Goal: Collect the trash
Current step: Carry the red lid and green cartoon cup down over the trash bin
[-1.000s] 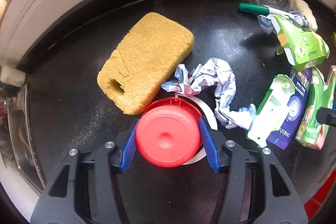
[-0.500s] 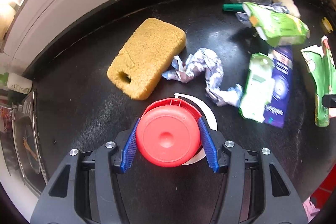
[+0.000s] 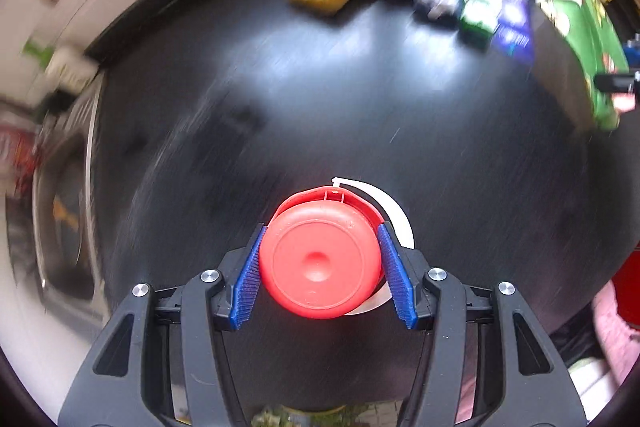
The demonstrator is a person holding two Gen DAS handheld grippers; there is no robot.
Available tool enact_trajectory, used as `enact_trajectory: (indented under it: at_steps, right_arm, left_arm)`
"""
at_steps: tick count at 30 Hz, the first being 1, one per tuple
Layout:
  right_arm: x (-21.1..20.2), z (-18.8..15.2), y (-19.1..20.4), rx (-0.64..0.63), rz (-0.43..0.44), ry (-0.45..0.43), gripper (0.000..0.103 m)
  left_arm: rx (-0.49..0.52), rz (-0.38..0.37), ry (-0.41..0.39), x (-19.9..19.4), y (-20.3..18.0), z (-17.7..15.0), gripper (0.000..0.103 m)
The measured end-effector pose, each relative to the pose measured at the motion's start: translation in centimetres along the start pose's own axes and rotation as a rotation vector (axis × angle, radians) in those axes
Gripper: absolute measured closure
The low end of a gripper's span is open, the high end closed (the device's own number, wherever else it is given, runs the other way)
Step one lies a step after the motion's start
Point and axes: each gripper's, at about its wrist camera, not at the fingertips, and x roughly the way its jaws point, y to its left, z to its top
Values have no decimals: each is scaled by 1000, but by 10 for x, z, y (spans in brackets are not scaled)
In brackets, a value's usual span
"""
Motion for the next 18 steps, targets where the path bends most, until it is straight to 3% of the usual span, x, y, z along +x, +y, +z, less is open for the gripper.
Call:
enact_trajectory:
  at_steps: [6, 12, 18]
  right_arm:
    - [0, 6, 88, -127, 29, -15, 47]
    - [-14, -12, 190, -294, 64, -33, 47]
    - [-6, -59, 284, -426, 111, -22, 47]
  left_arm:
    - [-111, 41, 28, -8, 40, -69, 49]
    - [-176, 85, 62, -28, 60, -150, 49]
    - [-256, 97, 40, -46, 84, -229, 49]
